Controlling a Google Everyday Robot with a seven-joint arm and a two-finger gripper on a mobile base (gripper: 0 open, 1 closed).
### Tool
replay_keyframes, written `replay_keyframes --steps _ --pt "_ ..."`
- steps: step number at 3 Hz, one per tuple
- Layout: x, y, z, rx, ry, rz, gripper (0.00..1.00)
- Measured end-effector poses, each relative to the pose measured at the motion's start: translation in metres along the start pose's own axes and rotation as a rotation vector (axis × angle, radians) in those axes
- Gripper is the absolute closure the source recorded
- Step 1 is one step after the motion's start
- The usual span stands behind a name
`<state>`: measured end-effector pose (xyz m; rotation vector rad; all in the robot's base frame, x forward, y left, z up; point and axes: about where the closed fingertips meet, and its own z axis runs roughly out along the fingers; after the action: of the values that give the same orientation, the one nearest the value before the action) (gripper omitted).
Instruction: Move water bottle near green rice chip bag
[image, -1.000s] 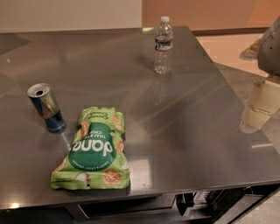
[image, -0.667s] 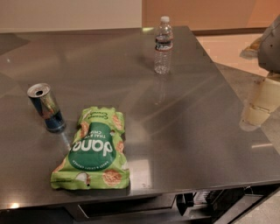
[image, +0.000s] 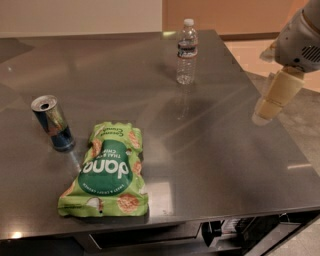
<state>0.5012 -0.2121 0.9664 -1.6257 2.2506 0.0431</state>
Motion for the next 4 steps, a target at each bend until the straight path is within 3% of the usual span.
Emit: replay_keyframes --steps 1,3,4 --pt "-0.019 -0.032 0.02 -0.004 -0.069 0.054 0.0" --pt "-0.057 -0.095 0.07 0.066 -0.149 0.17 0.0" --pt "-0.073 -0.124 0.093 0.077 -0.18 0.238 0.0"
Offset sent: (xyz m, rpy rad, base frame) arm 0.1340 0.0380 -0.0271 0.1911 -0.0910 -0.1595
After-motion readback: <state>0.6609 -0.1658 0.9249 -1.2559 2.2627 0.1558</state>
